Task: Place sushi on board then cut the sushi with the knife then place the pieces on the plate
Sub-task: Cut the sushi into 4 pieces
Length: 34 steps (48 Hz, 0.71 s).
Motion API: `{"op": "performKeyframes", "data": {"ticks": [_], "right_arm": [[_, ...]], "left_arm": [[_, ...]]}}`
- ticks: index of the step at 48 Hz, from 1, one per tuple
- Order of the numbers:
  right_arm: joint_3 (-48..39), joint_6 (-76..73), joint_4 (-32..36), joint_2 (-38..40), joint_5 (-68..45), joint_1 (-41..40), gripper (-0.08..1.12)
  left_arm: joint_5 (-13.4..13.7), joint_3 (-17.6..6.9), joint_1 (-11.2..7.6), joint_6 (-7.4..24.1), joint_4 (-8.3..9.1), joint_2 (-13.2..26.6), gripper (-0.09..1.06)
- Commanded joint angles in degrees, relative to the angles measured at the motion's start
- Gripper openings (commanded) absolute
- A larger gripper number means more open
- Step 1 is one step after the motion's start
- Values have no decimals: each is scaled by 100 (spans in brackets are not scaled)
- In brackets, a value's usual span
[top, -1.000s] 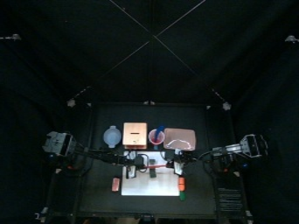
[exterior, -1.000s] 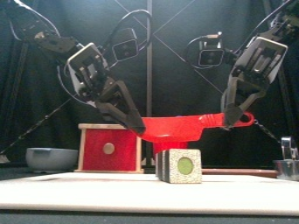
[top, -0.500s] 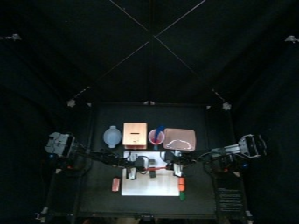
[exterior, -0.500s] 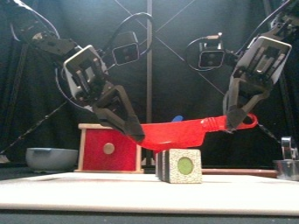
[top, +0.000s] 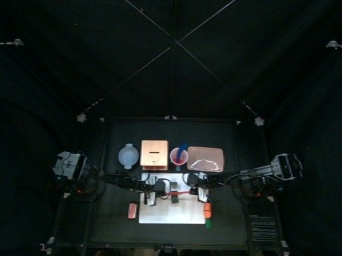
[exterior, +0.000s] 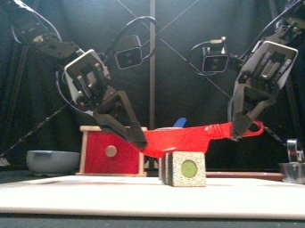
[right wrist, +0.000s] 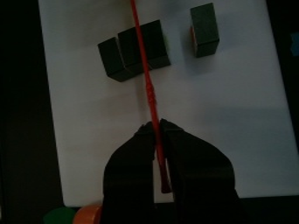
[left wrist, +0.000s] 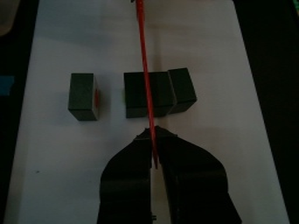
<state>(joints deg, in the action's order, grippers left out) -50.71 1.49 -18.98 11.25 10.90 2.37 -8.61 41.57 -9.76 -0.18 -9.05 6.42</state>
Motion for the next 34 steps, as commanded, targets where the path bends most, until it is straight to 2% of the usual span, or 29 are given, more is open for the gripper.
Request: {"op": "performKeyframes", "data": {"ticks": [1, 34], "right_arm": [[53, -26, -9, 9, -26, -26, 32], [114, -35, -9, -492, -44, -18, 32]], "left_arm": [[-18, -114, -105, 9, -9, -9, 42], [-18, -114, -53, 9, -9, 325, 42]]}}
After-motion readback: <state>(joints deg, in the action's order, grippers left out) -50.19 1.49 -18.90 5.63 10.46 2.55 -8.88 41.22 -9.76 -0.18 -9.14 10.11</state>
